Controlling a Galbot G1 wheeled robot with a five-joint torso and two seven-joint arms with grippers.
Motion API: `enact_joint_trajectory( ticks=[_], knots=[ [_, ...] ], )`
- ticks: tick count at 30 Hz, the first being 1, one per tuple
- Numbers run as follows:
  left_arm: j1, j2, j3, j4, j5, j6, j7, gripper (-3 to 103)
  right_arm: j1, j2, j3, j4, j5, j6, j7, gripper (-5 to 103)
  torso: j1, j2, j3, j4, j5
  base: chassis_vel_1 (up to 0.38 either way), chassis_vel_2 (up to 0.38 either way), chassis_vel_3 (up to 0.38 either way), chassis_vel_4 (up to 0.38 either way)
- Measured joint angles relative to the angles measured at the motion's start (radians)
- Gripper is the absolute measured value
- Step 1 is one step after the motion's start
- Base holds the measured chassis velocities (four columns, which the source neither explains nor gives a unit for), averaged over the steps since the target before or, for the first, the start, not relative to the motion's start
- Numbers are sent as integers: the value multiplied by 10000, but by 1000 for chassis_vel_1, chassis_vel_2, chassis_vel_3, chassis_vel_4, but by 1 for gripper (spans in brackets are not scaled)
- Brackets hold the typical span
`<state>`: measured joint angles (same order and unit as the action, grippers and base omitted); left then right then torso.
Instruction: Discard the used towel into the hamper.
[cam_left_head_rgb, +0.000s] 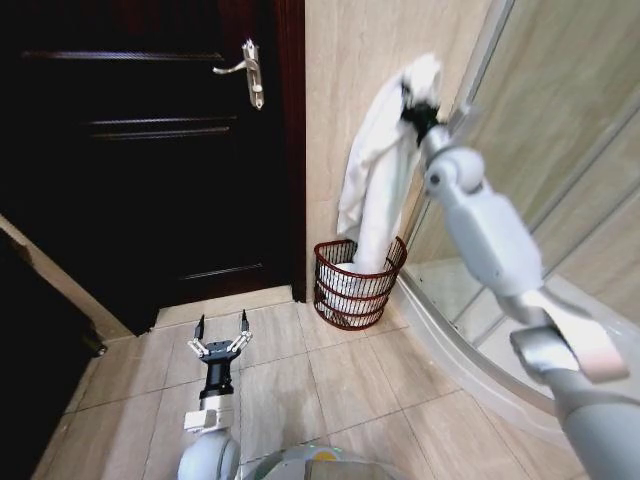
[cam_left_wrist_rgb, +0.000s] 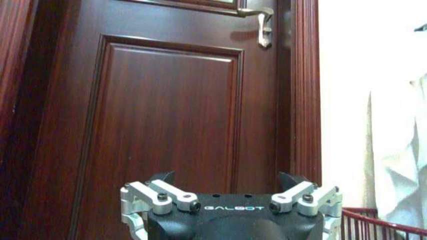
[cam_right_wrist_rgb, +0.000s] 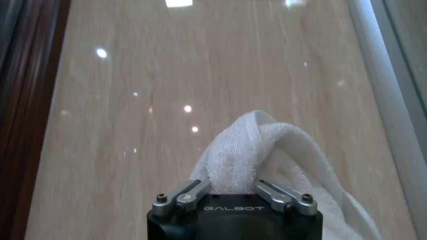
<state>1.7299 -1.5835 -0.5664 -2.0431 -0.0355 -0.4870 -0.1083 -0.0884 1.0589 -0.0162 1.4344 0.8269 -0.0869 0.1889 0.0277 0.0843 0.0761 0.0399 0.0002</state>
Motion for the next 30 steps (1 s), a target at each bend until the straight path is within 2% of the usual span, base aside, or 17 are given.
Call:
enact_joint_trajectory(
  ticks=[8,19,23,25,30],
  knots=[
    [-100,-33,75,103,-12,-26,15,100,-946,322,-12,-221,-350,527,56,7,-1,0,-2,3,-7,0,0,0,0],
    [-117,-6,-1,194,-73,-59,18,100,-2680,466,197,106,-483,629,256,7,-1,0,-1,2,-2,0,0,0,0],
    [-171,1,1,228,-73,-58,18,100,-3630,377,364,736,-128,118,682,7,-1,0,-1,0,-2,0,0,0,0],
    [-229,-1,40,262,-58,-38,18,100,-4172,338,477,1259,387,-243,1006,7,-1,0,-2,-1,0,0,0,0,0],
    [-283,-39,141,294,9,-13,39,100,-4688,432,663,1359,970,-241,936,7,-1,0,-1,3,-1,0,0,0,0]
  ],
)
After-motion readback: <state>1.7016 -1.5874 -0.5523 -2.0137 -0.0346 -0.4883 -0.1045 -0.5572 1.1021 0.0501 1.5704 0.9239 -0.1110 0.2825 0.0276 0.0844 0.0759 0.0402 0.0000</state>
